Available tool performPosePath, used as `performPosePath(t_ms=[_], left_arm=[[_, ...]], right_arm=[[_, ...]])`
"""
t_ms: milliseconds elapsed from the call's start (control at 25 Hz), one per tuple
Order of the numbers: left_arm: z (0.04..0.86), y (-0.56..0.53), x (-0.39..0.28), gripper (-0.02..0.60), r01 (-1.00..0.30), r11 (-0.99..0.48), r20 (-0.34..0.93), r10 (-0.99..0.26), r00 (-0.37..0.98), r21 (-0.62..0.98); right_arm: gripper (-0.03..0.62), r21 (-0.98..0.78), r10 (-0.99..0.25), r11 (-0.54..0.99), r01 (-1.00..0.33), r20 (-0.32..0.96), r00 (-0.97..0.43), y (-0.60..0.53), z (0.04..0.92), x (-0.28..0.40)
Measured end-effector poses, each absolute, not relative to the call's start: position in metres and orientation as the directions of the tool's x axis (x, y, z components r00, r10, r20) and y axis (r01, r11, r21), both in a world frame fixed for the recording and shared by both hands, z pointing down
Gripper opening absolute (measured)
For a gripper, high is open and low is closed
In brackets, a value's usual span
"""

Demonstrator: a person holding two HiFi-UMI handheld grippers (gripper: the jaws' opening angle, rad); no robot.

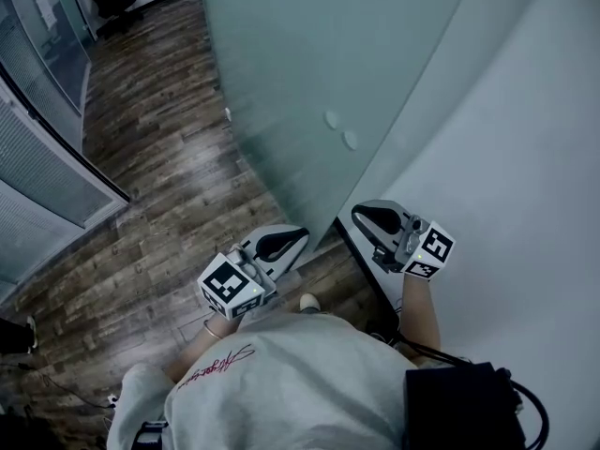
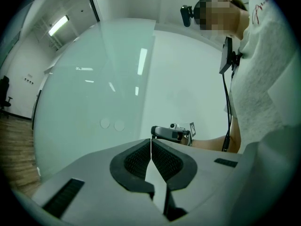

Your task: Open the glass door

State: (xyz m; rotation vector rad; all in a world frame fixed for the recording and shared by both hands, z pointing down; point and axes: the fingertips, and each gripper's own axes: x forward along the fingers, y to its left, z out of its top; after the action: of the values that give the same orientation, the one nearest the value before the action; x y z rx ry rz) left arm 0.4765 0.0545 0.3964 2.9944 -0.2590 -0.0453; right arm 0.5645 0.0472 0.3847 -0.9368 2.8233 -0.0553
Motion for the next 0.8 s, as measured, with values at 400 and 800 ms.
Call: performPosePath(t_ms=[400, 800], left_arm=[[0.402, 0.065, 0.429, 0.018, -0.176, -0.975, -0.03, -0.182, 0.983, 0.132], [0.409, 0.085, 0.392, 0.018, -0.192, -0.978, -0.018, -0.194, 0.981, 0.08]], right_arm=[[0.026, -0.071, -0.62, 0.783, -0.617, -0.165, -0.767, 0.07, 0.385, 0.505], [0.02, -0.046, -0.622, 0.777, -0.628, -0.209, -0.754, 0.093, 0.376, 0.447]])
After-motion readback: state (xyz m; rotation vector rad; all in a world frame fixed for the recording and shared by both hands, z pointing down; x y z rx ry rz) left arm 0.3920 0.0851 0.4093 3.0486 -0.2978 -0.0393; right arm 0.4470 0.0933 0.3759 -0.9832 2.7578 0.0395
